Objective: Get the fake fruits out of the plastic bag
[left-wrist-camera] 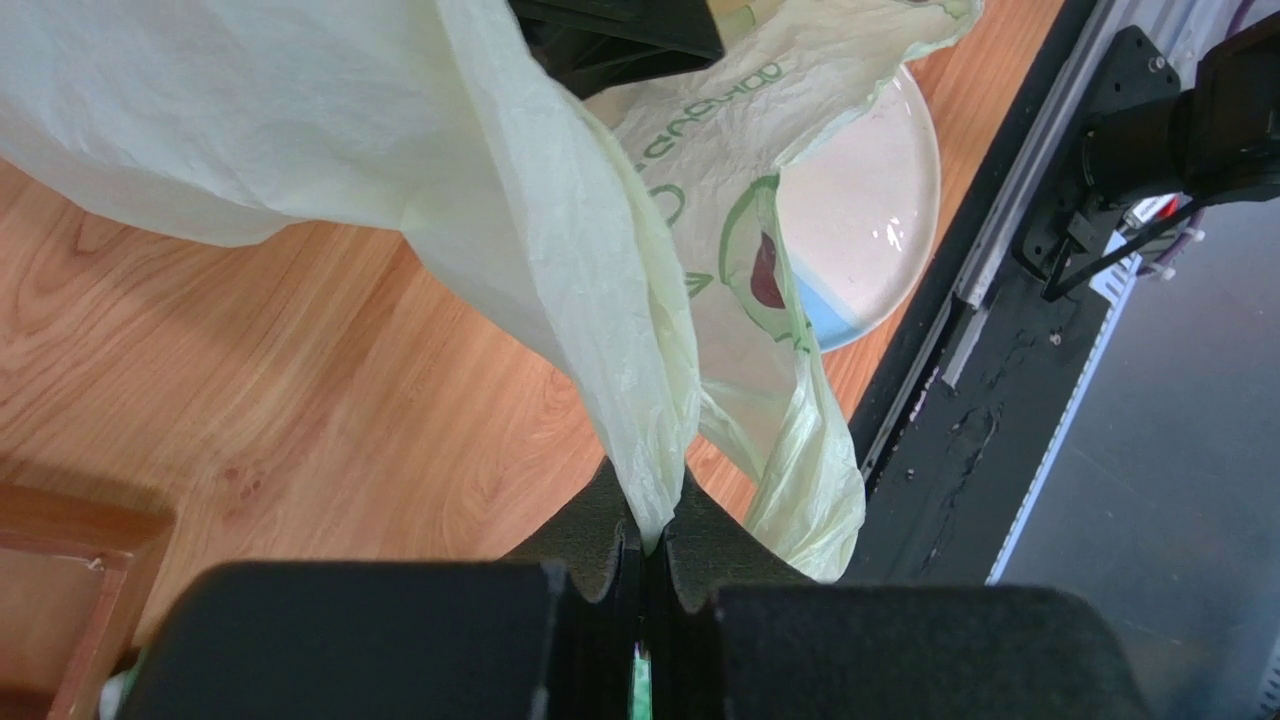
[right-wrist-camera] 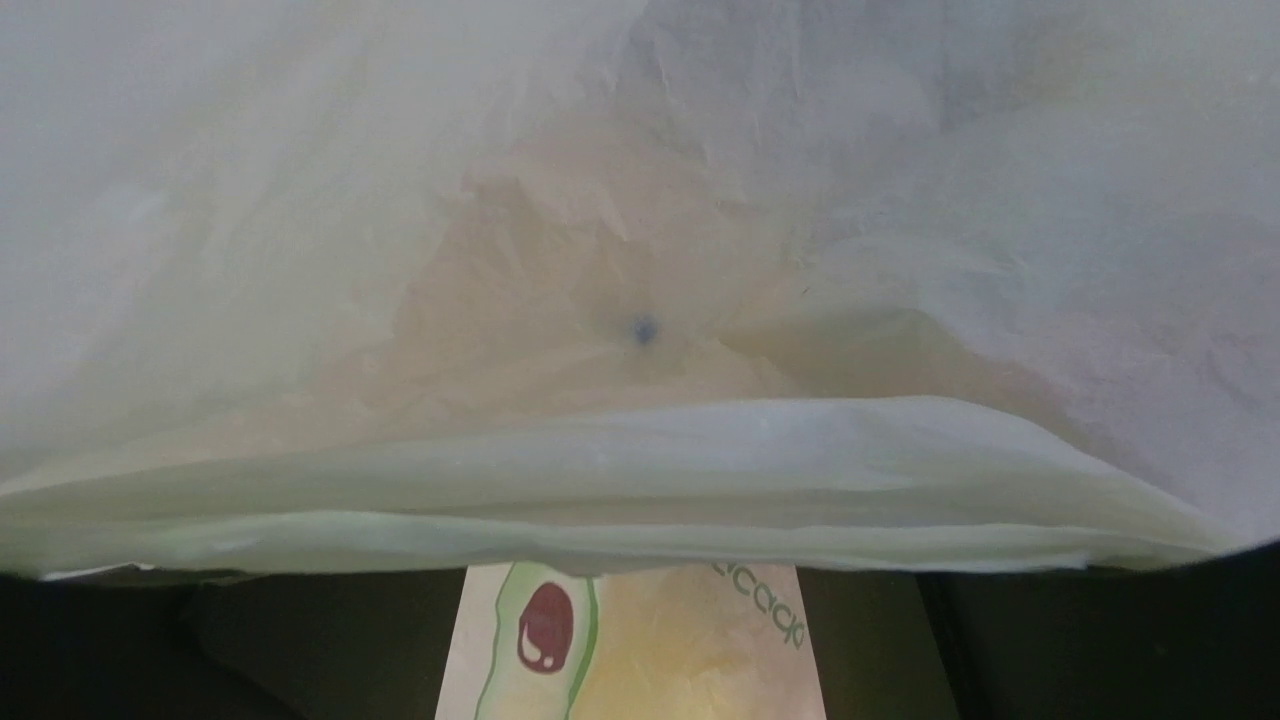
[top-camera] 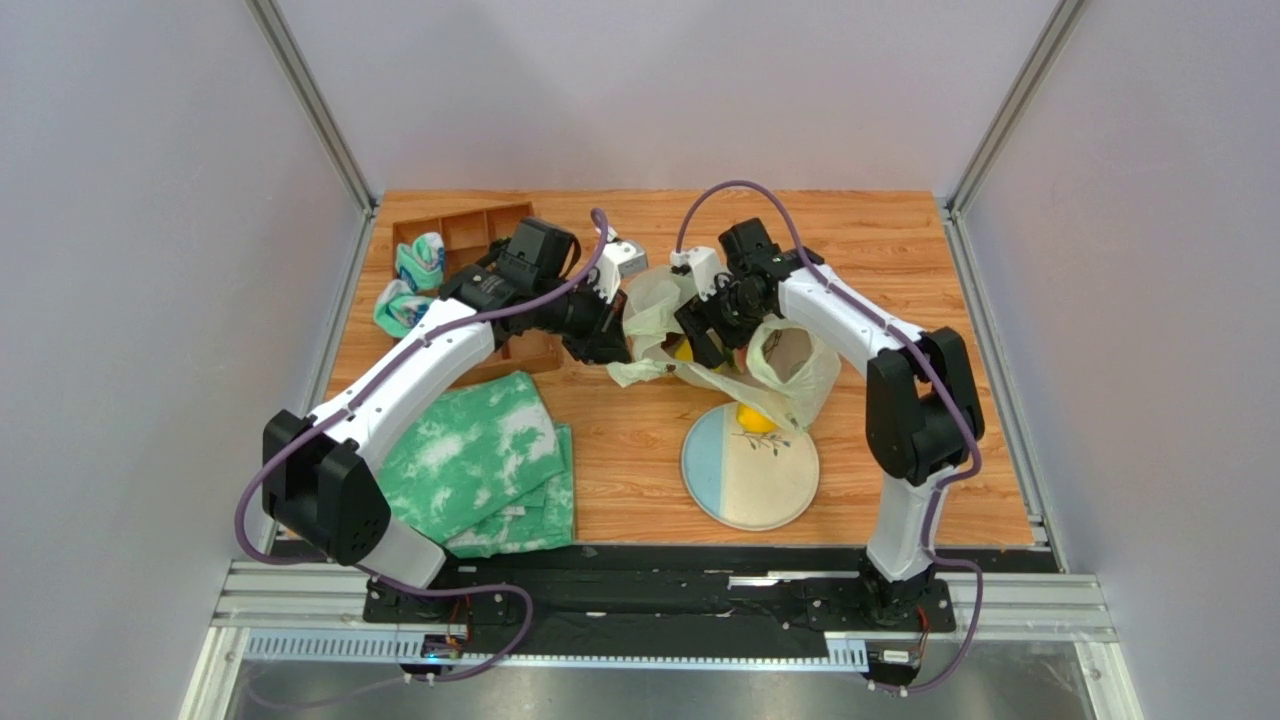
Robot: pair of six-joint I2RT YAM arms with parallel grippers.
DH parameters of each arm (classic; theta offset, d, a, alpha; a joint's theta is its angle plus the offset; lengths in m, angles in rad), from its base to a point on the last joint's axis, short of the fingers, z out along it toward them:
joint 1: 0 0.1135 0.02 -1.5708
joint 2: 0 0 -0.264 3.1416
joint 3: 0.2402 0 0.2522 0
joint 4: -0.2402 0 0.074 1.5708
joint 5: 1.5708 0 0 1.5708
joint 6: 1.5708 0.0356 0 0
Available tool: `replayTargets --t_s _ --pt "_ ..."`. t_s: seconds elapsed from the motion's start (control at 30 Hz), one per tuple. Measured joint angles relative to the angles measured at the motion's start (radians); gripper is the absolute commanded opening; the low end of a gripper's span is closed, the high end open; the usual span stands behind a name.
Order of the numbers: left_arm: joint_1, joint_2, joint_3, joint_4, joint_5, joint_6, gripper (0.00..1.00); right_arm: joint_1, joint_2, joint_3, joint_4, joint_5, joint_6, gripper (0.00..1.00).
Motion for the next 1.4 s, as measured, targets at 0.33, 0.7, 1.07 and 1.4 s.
replayTargets --t_s 0.33,0.7,1.07,1.4 --pt "0.001 0.002 0.002 -0.005 0.002 0.006 0.0 0.0 0.185 0.207 0.046 -0.03 0.05 0.55" --pt "0.001 0.045 0.003 -0.005 -0.005 0.011 0.0 -0.002 0.171 0.153 0.093 -0.037 0.035 0.14" --pt "0.001 0.076 0.035 0.004 -0.014 0.011 0.0 -0.014 -0.208 0.027 0.072 -0.129 -0.014 0.1" --pt "0.012 0.111 0.106 -0.011 -0.069 0.037 0.0 -0.027 -0.413 0.037 -0.03 -0.234 -0.039 0.11"
